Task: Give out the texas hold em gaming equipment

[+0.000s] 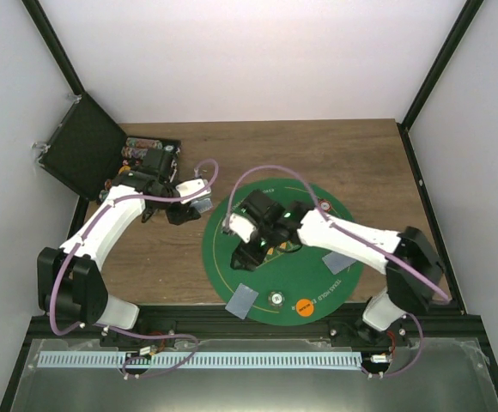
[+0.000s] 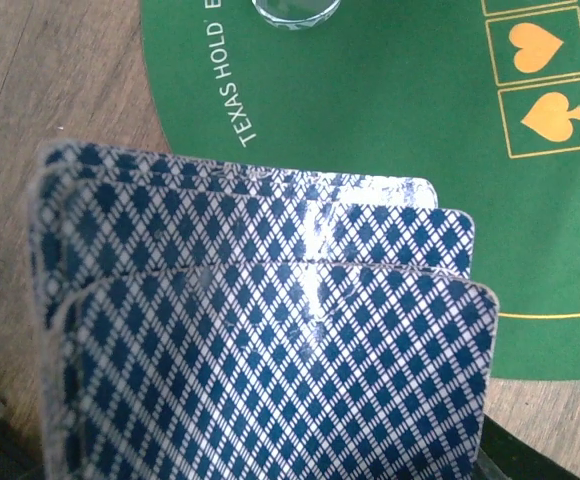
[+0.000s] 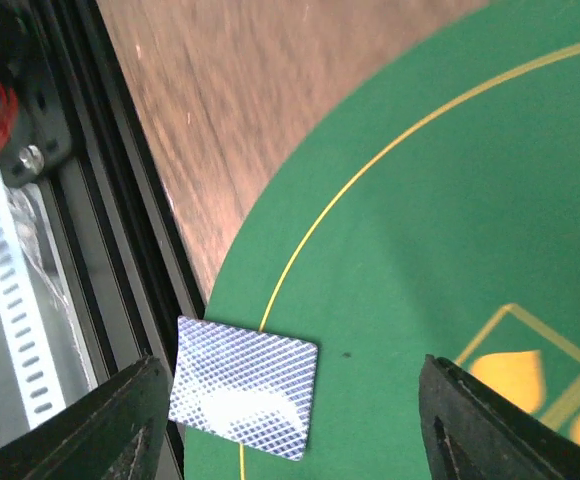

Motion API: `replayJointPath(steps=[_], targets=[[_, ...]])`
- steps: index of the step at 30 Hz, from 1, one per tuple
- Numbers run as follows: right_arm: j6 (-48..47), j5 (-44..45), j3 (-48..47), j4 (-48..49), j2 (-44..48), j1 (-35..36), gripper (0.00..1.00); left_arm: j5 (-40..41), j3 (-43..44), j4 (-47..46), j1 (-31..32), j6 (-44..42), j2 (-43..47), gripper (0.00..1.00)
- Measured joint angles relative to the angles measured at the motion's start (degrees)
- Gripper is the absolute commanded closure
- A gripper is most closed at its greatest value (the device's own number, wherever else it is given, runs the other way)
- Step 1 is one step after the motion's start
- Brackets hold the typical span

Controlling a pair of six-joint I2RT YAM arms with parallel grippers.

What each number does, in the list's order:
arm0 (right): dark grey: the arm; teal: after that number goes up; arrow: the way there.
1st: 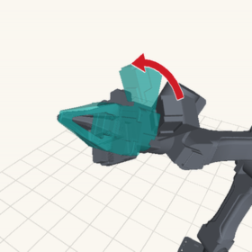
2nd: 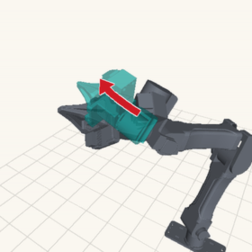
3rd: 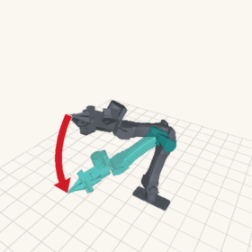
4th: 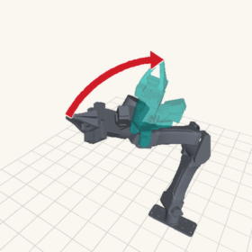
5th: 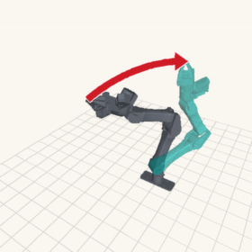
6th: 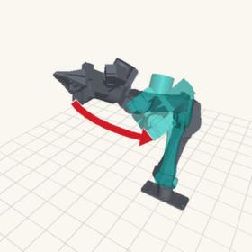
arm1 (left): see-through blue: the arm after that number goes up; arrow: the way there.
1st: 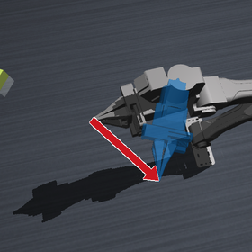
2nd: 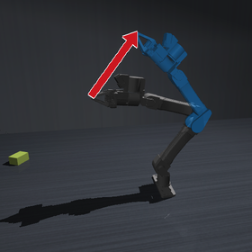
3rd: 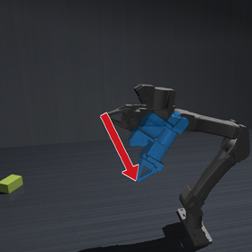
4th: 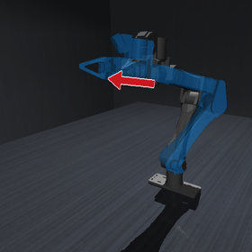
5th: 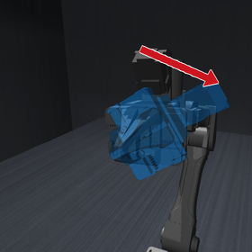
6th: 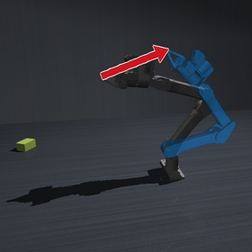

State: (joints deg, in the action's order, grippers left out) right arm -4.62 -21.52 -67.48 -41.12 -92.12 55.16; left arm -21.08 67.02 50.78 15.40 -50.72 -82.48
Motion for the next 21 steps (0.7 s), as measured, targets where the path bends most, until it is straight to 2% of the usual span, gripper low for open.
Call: replayJointPath(steps=[5, 10, 15, 21], targets=[[6.14, -5.77, 1.36, 6.36, 8.94, -8.85, 0.19, -0.59, 2.21, 2.01, 0.33, -0.83, 0.02, 0.46], [19.04, -13.11, 6.56, 20.15, 15.87, -20.04, 0.19, -0.35, 4.2, 3.91, 4.79, -1.99, 0.0, 0.46], [28.35, -16.46, 7.41, 31.78, 14.29, -21.97, 0.19, -1.14, 5.92, 6.73, 10.38, -2.8, -0.15, 0.46], [33.92, -21.53, 7.58, 41.16, 11.06, -21.94, 0.19, -2.58, 8.7, 8.55, 11.8, -3.06, -0.31, 0.46]])
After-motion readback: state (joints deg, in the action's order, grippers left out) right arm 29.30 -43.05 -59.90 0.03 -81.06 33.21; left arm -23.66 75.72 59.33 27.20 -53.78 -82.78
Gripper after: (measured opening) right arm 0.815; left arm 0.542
